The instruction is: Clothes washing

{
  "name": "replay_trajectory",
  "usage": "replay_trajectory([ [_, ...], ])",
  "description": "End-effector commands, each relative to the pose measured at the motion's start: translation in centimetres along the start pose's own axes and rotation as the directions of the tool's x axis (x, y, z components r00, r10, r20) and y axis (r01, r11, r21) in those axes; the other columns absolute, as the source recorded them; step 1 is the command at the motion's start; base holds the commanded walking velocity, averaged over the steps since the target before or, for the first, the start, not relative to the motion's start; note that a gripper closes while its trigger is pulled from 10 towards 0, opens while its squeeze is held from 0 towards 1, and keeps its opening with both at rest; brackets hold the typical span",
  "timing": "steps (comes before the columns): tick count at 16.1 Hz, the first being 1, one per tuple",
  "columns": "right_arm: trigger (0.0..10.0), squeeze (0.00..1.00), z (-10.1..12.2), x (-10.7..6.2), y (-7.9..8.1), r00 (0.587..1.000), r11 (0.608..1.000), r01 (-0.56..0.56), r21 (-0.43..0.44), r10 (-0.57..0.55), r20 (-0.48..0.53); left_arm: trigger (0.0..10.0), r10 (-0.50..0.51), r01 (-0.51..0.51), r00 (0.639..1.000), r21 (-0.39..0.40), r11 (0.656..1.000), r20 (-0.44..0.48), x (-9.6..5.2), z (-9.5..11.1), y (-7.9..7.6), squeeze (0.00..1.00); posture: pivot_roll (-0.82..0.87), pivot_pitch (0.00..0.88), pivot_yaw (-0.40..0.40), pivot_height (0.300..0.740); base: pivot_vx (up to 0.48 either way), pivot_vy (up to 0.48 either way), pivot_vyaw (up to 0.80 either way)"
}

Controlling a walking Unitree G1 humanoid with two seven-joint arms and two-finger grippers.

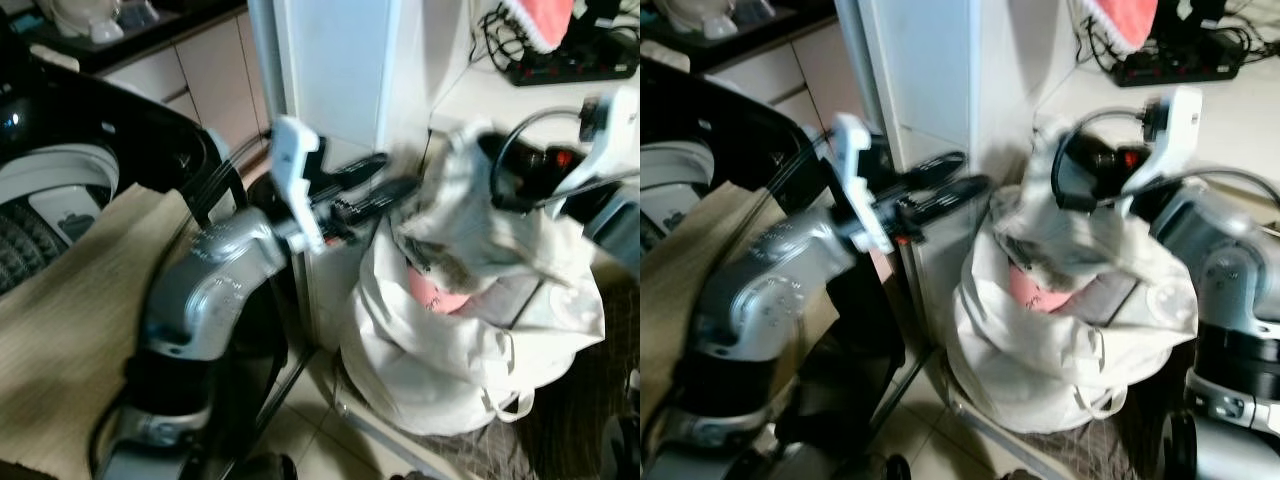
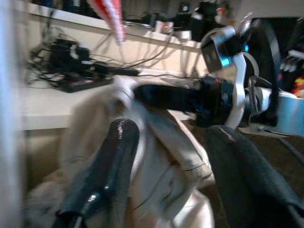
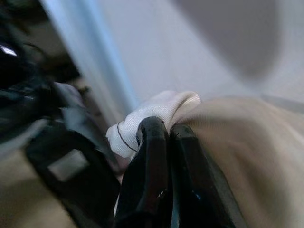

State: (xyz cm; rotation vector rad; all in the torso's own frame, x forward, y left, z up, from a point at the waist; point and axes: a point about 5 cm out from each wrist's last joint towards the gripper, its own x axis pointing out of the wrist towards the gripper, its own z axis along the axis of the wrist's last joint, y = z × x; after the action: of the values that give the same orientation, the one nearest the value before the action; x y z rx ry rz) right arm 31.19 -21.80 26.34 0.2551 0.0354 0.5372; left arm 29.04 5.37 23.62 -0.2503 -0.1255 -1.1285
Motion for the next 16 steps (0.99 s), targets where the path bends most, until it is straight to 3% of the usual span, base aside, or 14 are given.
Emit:
replay_trajectory([
  [1,0.0,0.0,2.0,-0.1,1.6,0.994,0.997,-0.08,-0.018,0.081,0.072,10.0,-0.025,0.025,1.0,-0.001,1.0,-0.003,0.6,0.4,-0.2,1.0,-0.08,0.017,0.062,0.74,0.0,0.0,0.0],
  [3,0.0,0.0,3.3,0.2,3.8,0.973,0.98,-0.198,0.016,0.194,0.122,10.0,-0.018,0.019,0.999,0.021,1.0,-0.027,1.6,-0.4,-0.4,1.0,-0.09,0.016,0.055,0.74,0.0,0.0,0.0],
  [6,0.0,0.0,3.6,0.1,5.8,0.949,0.955,-0.295,0.042,0.287,0.127,10.0,0.026,-0.026,1.0,0.028,0.999,-0.009,2.3,-0.2,-0.2,1.0,-0.08,0.015,0.047,0.74,0.0,0.0,0.0],
  [8,0.0,0.0,3.0,0.6,7.1,0.937,0.938,-0.343,0.054,0.336,0.097,10.0,0.033,-0.032,0.999,-0.014,0.999,0.032,2.9,0.1,-0.3,1.0,-0.08,0.016,0.044,0.74,0.0,0.0,0.0],
  [9,0.0,0.0,2.8,0.7,7.3,0.937,0.936,-0.346,0.06,0.341,0.081,10.0,0.002,-0.002,1.0,-0.002,1.0,0.016,3.0,-0.1,-0.7,0.32,-0.08,0.016,0.044,0.74,0.0,0.0,0.0],
  [10,0.0,0.0,2.8,0.7,7.4,0.937,0.936,-0.346,0.065,0.341,0.078,10.0,-0.001,0.001,1.0,0.008,1.0,0.007,3.0,-0.2,-0.8,0.32,-0.08,0.016,0.044,0.74,0.0,0.0,0.0],
  [11,0.0,0.0,2.8,0.7,7.4,0.938,0.937,-0.343,0.07,0.338,0.076,10.0,0.0,0.001,1.0,0.033,0.999,-0.026,2.9,-0.7,-0.8,0.0,-0.08,0.022,0.042,0.74,0.0,0.0,0.0],
  [12,0.0,0.0,2.7,0.7,7.4,0.94,0.938,-0.338,0.074,0.333,0.073,7.5,0.013,-0.01,0.998,0.054,0.998,-0.055,2.8,-1.1,-0.7,0.0,-0.08,0.022,0.042,0.74,0.0,0.0,0.0],
  [13,0.0,0.0,2.7,0.7,7.5,0.942,0.94,-0.333,0.078,0.328,0.072,0.0,0.054,-0.048,0.996,0.07,0.996,-0.077,2.8,-1.4,-0.3,0.0,-0.08,0.022,0.045,0.74,0.0,0.0,0.0],
  [16,0.0,0.0,2.7,0.5,7.5,0.947,0.945,-0.318,0.081,0.312,0.077,0.0,0.079,-0.07,0.992,0.086,0.994,-0.099,2.2,-1.7,0.2,0.0,-0.08,0.015,0.047,0.74,0.0,0.0,0.0],
])
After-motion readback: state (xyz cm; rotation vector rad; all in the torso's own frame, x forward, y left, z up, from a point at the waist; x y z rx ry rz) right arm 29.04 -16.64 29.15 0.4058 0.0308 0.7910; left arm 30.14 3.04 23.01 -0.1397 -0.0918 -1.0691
